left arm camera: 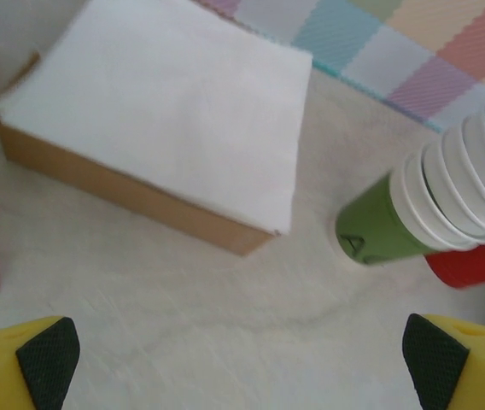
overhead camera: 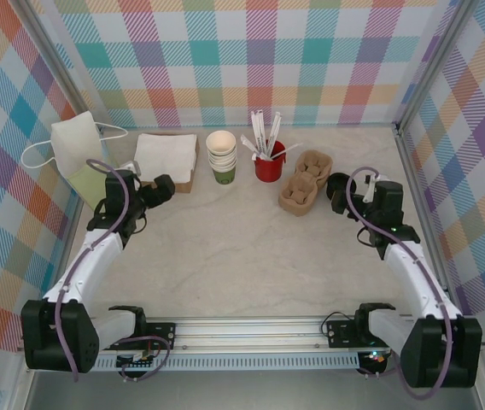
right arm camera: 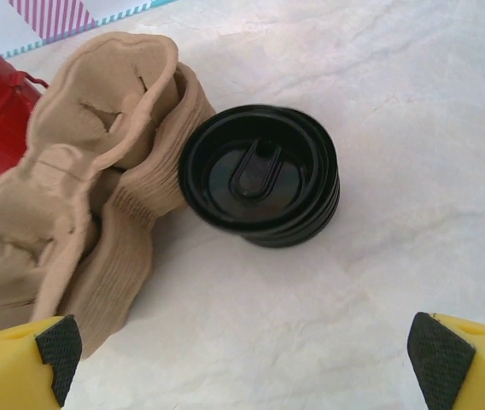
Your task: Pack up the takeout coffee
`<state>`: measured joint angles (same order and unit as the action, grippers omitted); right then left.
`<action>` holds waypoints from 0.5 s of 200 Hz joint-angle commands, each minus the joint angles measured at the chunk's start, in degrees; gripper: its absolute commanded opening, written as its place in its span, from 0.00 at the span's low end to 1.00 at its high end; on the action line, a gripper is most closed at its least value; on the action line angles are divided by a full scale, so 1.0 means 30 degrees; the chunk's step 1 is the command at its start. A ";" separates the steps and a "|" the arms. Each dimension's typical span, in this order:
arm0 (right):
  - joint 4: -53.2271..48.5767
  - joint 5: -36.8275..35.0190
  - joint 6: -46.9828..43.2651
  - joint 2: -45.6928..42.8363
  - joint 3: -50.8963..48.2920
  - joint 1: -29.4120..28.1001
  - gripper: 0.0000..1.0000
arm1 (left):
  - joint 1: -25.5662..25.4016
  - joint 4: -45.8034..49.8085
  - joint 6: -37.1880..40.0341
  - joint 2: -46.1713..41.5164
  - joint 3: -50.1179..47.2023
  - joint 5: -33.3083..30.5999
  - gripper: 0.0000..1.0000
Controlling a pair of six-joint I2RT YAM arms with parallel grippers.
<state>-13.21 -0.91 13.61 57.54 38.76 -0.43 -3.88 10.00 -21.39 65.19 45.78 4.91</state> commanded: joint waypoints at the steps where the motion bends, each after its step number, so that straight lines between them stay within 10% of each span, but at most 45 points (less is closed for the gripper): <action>1: -0.4067 0.1638 0.2629 -0.0978 0.1596 0.0054 1.00 | -0.0584 0.4010 -0.2125 -0.0586 0.1128 0.2491 0.96; 100: -0.7256 0.3948 0.6798 -0.0628 0.4276 0.0054 1.00 | -0.3687 0.7519 -0.3649 0.2801 0.8608 0.2806 0.85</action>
<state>-32.32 8.60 30.70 55.00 49.87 -0.43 -14.00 29.26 -30.96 70.57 66.11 14.41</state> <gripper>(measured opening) 0.996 0.859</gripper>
